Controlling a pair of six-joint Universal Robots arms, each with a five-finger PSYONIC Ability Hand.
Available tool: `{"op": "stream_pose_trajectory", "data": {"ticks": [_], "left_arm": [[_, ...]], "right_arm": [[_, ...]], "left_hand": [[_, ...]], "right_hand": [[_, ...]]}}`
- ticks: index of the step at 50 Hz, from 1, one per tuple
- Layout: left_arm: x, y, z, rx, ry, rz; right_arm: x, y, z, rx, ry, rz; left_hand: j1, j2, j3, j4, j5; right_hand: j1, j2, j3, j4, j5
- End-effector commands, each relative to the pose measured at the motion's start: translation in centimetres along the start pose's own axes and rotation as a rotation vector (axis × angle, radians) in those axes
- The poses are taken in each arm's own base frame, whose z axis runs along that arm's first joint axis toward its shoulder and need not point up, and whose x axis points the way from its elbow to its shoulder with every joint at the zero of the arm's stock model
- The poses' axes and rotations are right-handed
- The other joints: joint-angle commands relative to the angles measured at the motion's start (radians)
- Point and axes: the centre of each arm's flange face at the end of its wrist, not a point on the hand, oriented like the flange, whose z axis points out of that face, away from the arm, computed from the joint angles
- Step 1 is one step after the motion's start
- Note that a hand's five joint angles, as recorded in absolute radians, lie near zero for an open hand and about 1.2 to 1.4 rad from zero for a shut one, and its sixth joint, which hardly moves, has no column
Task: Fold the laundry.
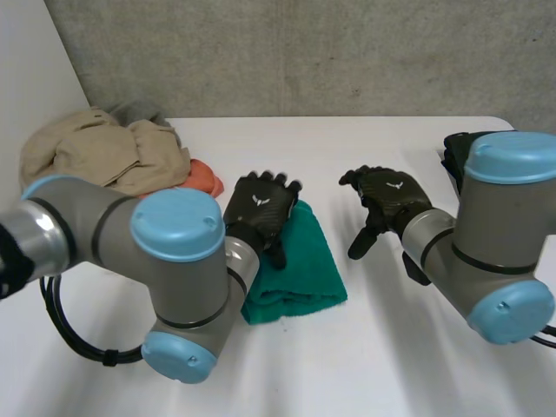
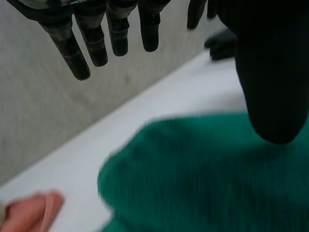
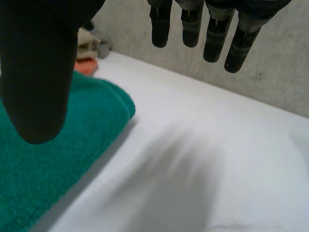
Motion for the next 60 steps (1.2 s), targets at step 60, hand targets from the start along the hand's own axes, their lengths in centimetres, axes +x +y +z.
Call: {"op": "stream_pose_trajectory", "data": {"ticks": [60], "left_arm": [[-7.2, -8.1, -4.7, 0.059, 0.311, 0.015]], "right_arm": [[-11.5, 9.5, -2.2, 0.108, -0.203, -0.437]], "left_hand": [[0.029, 0.029, 0.032, 0.029, 0.034]], "right_hand": [[-0.026, -0.047, -0.041, -0.062, -0.066]]}}
